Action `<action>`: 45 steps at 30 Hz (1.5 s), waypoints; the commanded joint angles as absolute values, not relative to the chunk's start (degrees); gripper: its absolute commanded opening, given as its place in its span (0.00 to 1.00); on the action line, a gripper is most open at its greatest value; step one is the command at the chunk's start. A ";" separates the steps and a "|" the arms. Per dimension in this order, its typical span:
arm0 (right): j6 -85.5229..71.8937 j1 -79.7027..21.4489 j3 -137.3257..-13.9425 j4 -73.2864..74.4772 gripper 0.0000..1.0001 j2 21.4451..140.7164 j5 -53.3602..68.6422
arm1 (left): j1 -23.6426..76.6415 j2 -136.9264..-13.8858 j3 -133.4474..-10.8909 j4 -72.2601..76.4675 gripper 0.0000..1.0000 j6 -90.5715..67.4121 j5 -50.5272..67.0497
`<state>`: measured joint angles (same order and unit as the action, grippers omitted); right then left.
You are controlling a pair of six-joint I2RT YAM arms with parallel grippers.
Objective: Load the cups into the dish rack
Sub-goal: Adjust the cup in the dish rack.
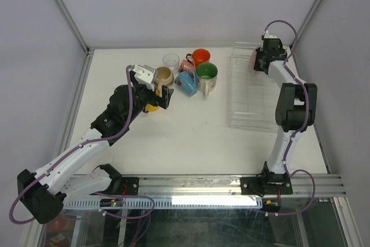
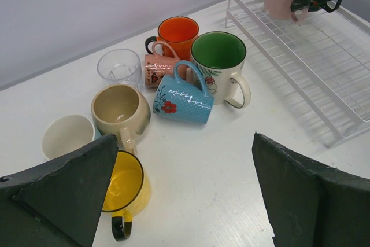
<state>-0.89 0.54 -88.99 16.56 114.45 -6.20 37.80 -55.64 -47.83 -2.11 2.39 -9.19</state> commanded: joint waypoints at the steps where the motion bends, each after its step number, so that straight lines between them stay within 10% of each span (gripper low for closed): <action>1: -0.90 1.60 -94.32 12.20 0.12 114.79 -5.58 | 37.52 -55.28 -47.42 -0.49 0.99 3.48 -11.04; 13: -1.20 3.28 -96.11 15.47 0.67 113.99 -2.93 | 37.52 -55.20 -47.37 -0.49 0.99 3.60 -11.06; 45: 2.98 4.85 -62.22 2.80 0.72 67.46 62.06 | 37.53 -55.02 -47.04 -0.52 0.99 4.04 -9.48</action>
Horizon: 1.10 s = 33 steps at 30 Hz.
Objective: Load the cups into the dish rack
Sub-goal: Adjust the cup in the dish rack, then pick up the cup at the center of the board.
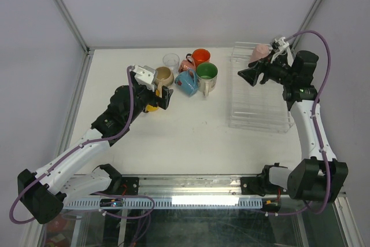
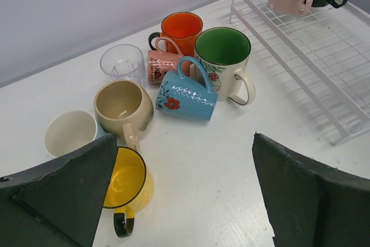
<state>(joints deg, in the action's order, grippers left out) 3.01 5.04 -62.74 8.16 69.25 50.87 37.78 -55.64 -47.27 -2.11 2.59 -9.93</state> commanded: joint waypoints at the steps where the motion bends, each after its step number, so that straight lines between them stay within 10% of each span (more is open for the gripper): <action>1: 3.15 4.75 -62.29 2.79 0.72 67.53 62.93 | 37.53 -54.94 -47.02 -0.48 0.99 4.04 -9.57; 19: 13.07 -2.80 -76.18 17.43 0.72 80.34 56.47 | 37.53 -54.59 -47.00 -0.52 0.99 5.01 -10.56; 33: 11.11 -13.32 -100.44 35.09 0.72 104.12 25.09 | 37.51 -54.58 -46.85 -0.48 0.99 5.44 -10.79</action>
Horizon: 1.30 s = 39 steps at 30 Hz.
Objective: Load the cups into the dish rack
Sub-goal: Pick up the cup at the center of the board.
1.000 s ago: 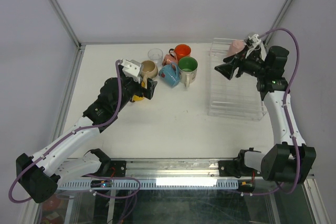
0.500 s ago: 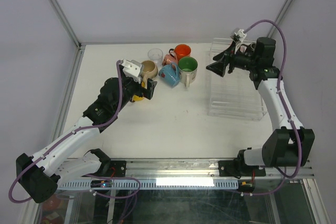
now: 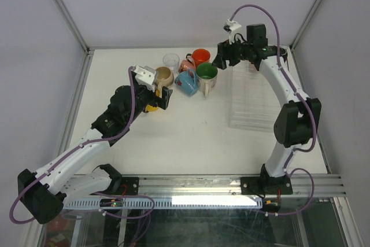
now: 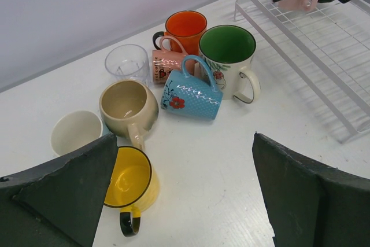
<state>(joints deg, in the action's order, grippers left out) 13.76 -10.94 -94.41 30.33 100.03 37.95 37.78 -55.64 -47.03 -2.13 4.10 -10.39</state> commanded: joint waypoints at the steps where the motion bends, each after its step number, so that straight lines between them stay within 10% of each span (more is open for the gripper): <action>1: 10.06 -14.04 -101.31 34.95 0.72 105.23 22.65 | 37.53 -54.58 -46.85 -0.49 0.99 5.45 -10.75; 15: 1.33 -18.74 -105.53 30.58 0.70 115.97 2.76 | 37.53 -54.81 -46.90 -0.45 0.99 5.80 -10.60; 39: 4.62 -19.92 -114.65 35.31 0.30 126.62 -0.52 | 37.51 -55.28 -46.90 -0.45 0.99 5.98 -10.28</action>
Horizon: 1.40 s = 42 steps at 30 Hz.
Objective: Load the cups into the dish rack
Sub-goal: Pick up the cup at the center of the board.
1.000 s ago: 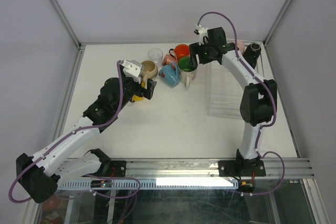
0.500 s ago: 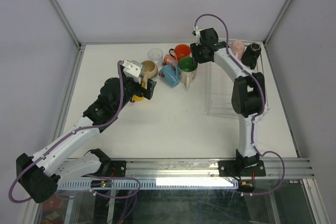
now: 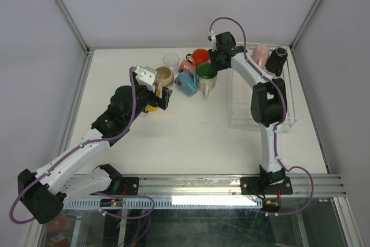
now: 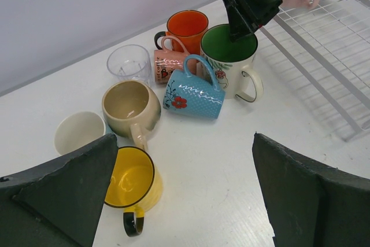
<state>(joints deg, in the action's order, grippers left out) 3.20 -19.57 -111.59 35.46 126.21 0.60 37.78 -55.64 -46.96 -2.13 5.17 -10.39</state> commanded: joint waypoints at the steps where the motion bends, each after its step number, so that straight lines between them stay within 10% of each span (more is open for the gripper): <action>1: 4.77 -19.90 -114.71 35.38 0.28 126.59 -0.53 | 37.50 -55.28 -46.89 -0.45 0.99 5.93 -10.17; 10: 7.13 -19.95 -113.30 34.57 0.00 123.66 -1.35 | 37.52 -55.15 -46.87 -0.48 0.99 5.93 -9.94; 42: 8.31 -19.86 -98.00 27.73 0.00 104.99 -0.62 | 37.53 -54.84 -46.76 -0.51 0.99 5.72 -9.70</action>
<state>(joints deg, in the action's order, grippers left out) 9.30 -20.01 -97.32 34.70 113.34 -2.59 37.78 -55.64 -46.96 -2.13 5.17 -10.37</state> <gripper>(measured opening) 0.083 0.992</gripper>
